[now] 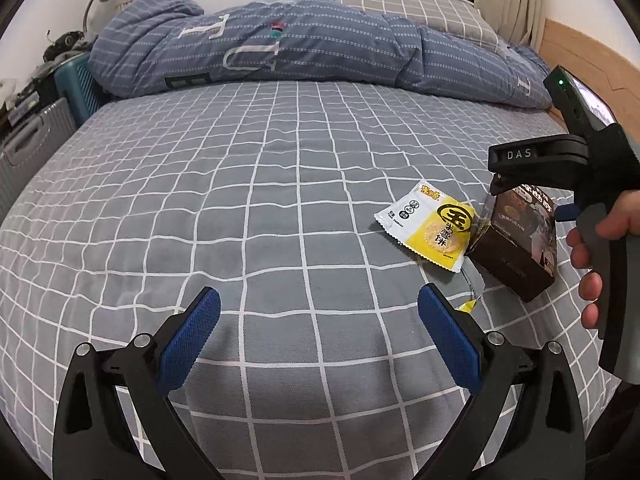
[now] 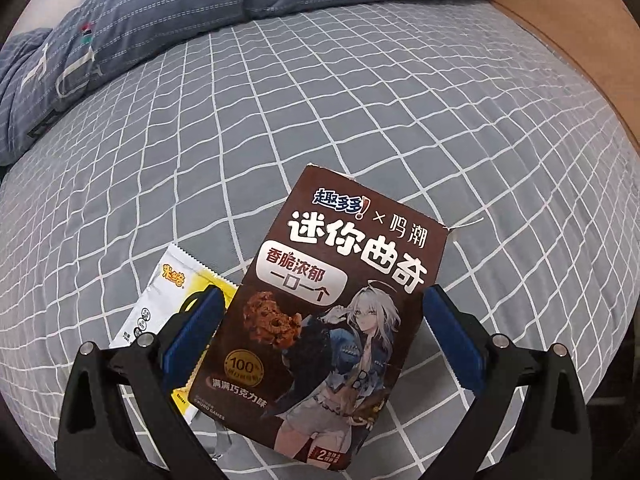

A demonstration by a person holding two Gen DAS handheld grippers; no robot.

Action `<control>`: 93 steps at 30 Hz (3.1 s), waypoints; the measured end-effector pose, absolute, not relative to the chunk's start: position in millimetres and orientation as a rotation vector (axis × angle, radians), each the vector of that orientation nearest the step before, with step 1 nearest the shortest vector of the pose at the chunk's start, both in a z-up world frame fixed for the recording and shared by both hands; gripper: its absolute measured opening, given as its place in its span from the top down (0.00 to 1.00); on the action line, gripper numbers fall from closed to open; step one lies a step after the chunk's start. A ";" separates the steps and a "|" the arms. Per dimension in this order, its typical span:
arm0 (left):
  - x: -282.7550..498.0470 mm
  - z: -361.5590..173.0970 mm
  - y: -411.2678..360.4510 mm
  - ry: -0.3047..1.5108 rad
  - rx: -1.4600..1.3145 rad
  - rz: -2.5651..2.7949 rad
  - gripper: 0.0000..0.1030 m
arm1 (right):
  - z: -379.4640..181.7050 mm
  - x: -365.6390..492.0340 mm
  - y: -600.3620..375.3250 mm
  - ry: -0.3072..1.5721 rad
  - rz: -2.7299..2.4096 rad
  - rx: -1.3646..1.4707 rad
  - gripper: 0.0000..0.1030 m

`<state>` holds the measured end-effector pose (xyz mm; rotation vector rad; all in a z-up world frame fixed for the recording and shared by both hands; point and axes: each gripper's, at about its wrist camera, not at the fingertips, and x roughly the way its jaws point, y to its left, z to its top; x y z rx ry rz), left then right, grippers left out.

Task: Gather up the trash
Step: 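Grasp the brown snack box with the right tool while the left tool grasps the yellow wrapper, then lift the yellow wrapper and brown box and carry them over the bin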

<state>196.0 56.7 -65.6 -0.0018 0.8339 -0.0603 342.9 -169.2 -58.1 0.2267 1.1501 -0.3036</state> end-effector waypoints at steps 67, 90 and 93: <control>335.8 -121.0 -53.0 1.074 0.181 -0.362 0.91 | -28.8 284.5 -233.9 0.957 -0.024 -0.010 0.08; 287.2 -53.8 -23.2 0.966 0.054 -0.205 0.97 | -4.3 261.6 -213.7 0.913 0.054 -0.022 0.08; 272.1 -46.8 -16.9 0.953 0.046 -0.175 0.97 | -1.2 254.9 -206.9 0.906 0.070 -0.023 0.08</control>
